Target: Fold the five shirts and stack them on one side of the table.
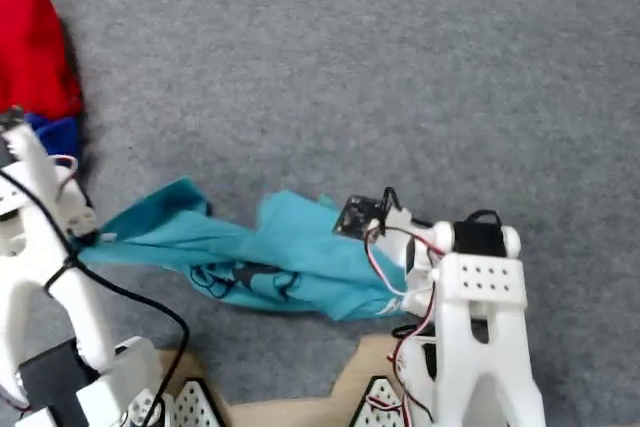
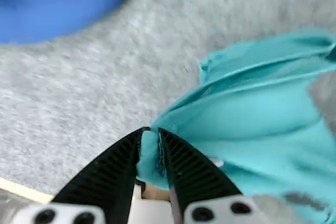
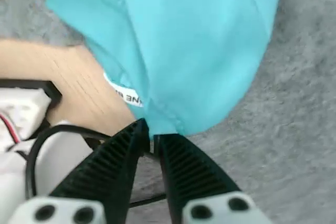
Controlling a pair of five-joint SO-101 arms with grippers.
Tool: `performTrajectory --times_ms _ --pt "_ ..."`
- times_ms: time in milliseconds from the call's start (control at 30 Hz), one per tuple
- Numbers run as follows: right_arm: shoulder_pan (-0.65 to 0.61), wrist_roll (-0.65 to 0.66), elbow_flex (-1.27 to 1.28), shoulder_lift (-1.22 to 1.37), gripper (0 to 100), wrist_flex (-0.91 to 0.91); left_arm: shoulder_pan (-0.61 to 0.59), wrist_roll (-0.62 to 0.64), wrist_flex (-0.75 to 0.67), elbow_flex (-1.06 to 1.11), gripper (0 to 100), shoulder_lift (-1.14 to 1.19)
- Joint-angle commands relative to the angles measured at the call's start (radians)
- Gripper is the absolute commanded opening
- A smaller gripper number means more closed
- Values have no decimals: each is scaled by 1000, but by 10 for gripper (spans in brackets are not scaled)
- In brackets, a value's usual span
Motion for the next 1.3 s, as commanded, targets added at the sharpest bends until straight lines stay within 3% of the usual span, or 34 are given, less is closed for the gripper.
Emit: performTrajectory --times_ms 0,200,467,700,833,1067,1267 --pt "12 84 8 -45 9 -2 -57 -9 8 -117 19 -18" --pt "12 186 41 -47 16 0 -117 -32 0 -199 19 -18" --pt "13 193 -21 -51 263 58 -115 -64 2 -192 19 -8" --pt "2 186 -298 -45 260 170 -87 -64 3 -192 19 -8" --pt "-122 31 -418 22 260 124 -55 -64 2 -181 19 -8" --pt "-397 -255 -486 430 260 -126 -6 -64 0 -106 19 -16" --pt "-484 -423 -638 725 260 -244 -6 -63 0 -75 19 -18"
